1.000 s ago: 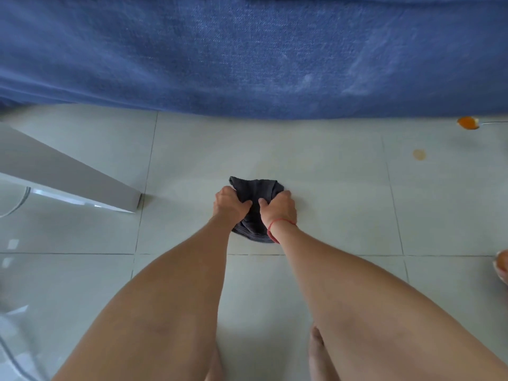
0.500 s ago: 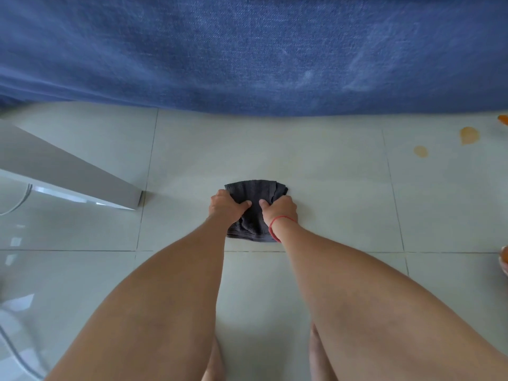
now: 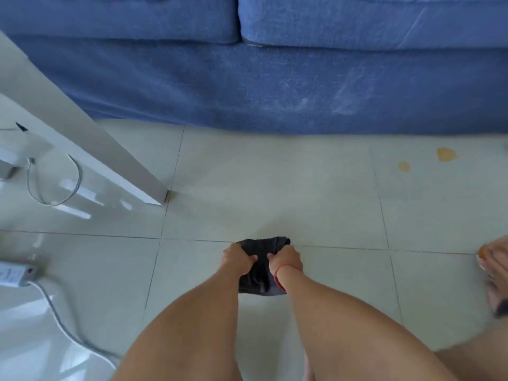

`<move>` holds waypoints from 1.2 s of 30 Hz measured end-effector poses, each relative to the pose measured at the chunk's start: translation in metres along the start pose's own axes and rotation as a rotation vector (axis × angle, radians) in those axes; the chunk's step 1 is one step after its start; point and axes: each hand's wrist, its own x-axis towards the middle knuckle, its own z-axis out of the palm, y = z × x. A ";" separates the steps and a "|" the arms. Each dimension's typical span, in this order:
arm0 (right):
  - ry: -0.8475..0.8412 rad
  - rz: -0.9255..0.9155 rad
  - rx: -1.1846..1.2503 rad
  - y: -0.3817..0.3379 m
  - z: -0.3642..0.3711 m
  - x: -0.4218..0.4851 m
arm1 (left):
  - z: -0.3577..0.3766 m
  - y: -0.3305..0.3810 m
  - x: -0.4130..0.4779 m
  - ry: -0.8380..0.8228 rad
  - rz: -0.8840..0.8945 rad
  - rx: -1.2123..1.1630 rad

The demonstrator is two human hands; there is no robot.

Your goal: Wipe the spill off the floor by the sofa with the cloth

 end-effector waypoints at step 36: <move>-0.498 -1.120 0.013 -0.204 0.044 -0.508 | -0.312 -0.266 -0.402 0.935 -0.436 -0.602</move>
